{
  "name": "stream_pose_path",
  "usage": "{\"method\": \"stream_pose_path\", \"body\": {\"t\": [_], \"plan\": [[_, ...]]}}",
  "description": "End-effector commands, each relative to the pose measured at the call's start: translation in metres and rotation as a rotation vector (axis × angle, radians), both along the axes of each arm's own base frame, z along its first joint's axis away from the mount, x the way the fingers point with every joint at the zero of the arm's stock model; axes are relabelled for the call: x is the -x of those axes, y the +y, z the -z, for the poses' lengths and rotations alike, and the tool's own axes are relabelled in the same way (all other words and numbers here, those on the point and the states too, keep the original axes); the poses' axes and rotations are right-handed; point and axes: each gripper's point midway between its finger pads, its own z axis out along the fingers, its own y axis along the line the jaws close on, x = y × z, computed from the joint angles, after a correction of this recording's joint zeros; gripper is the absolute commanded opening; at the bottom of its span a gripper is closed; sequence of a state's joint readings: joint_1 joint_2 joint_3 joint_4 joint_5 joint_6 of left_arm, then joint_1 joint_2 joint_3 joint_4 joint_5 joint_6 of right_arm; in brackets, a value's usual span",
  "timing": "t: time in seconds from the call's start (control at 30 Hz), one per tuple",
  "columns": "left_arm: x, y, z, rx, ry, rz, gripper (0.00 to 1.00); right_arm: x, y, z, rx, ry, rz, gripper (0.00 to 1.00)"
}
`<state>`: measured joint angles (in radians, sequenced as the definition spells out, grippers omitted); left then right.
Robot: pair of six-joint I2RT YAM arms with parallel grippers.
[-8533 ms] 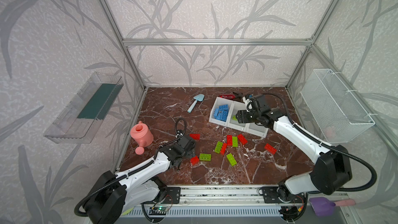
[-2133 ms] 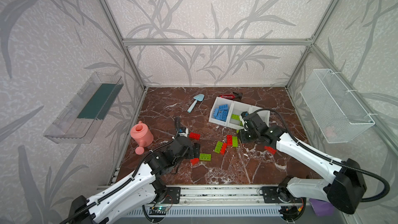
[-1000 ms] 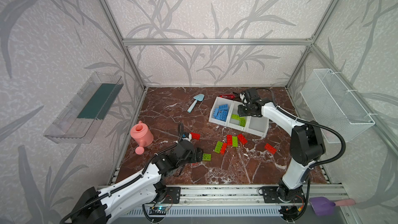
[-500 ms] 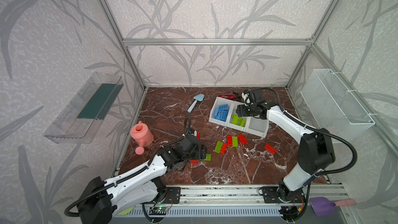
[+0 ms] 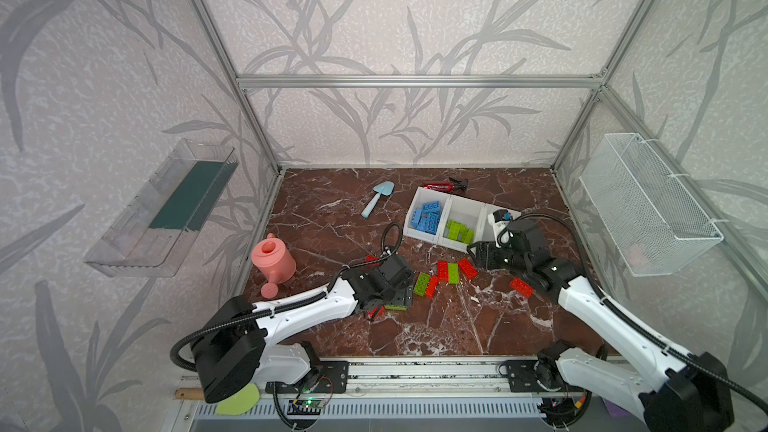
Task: Sort the legos into containers by color
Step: 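Close the left gripper on the lime-green brick beside a red brick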
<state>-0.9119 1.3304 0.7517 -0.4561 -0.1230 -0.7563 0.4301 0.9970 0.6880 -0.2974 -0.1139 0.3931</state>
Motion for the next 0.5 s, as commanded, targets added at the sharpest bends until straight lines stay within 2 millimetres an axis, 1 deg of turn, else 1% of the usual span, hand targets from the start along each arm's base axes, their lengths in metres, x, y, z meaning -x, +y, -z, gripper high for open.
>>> {"method": "stream_pose_path", "body": {"t": [0.0,0.13,0.23,0.33,0.47], "plan": [[-0.006,-0.003,-0.002,-0.017,-0.013,-0.013,0.95,0.008,-0.005,-0.003,-0.028,-0.034,0.018,0.73],[-0.008,-0.003,0.010,-0.060,0.016,-0.034,0.95,0.019,-0.013,0.010,0.001,-0.017,0.023,0.74],[-0.008,-0.010,0.018,-0.057,0.043,-0.024,0.95,0.024,-0.015,0.019,0.007,-0.007,0.024,0.75],[-0.009,-0.014,0.022,-0.062,0.055,-0.026,0.94,0.027,-0.016,0.024,0.011,-0.002,0.021,0.75],[-0.005,-0.015,0.030,-0.083,0.073,-0.026,0.93,0.027,-0.017,0.026,0.023,-0.002,0.014,0.75]]}}
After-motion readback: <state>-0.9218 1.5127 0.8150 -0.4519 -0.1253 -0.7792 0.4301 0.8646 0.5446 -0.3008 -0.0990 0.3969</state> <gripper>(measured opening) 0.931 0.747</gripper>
